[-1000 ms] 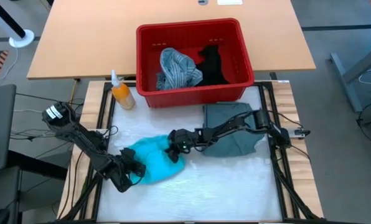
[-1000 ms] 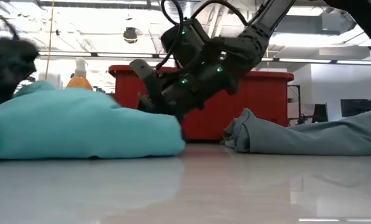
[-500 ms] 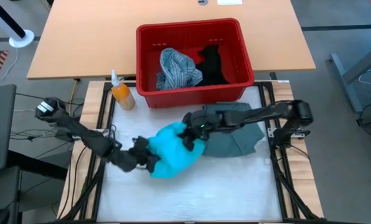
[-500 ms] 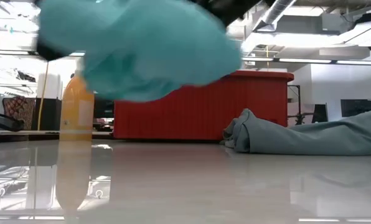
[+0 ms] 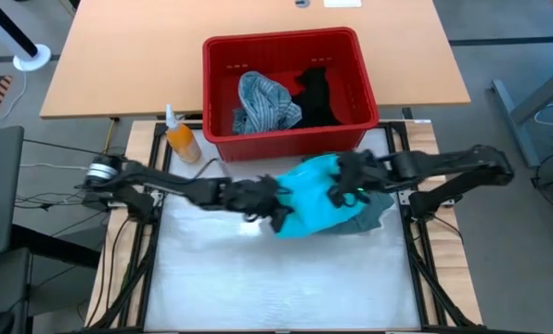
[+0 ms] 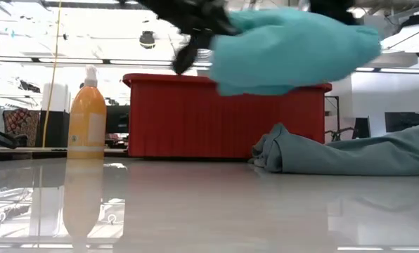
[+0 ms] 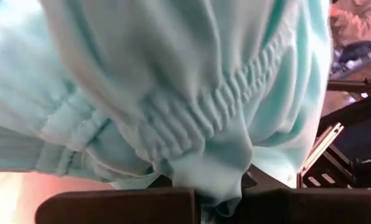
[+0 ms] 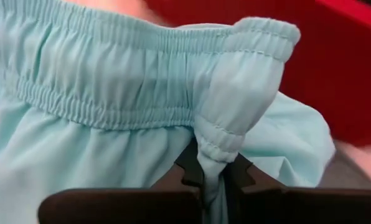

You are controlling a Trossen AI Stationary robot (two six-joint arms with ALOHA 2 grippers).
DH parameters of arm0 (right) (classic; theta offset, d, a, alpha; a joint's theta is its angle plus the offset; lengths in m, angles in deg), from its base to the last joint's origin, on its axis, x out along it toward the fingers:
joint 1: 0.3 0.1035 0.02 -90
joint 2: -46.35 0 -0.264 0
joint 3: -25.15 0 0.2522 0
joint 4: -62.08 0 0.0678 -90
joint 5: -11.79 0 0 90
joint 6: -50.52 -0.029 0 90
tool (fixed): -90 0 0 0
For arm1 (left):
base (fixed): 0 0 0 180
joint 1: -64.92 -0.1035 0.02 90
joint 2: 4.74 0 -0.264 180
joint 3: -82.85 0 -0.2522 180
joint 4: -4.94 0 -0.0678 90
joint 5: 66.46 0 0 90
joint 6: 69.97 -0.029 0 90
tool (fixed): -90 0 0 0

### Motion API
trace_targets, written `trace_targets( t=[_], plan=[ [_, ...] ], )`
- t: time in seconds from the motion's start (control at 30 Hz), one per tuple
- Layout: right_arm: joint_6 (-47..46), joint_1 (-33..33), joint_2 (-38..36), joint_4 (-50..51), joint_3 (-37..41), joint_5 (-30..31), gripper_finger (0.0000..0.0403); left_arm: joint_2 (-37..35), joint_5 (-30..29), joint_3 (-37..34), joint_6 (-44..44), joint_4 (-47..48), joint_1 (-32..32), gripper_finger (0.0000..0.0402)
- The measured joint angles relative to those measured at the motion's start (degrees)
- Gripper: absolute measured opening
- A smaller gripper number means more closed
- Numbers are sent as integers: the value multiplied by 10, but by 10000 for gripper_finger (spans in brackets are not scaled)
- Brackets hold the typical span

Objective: Fold Laundry from Bin
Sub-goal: Stack the folded light blue shorts on the folded dark blue pants

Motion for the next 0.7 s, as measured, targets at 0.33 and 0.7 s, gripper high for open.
trace_targets(
  t=[0.33,0.7],
  plan=[
    [-142,5,-140,24,212,45,35,213,92,266,-57,100,-55,0],
    [-179,-34,-168,7,314,13,57,276,52,341,-28,242,-77,12]
  ],
)
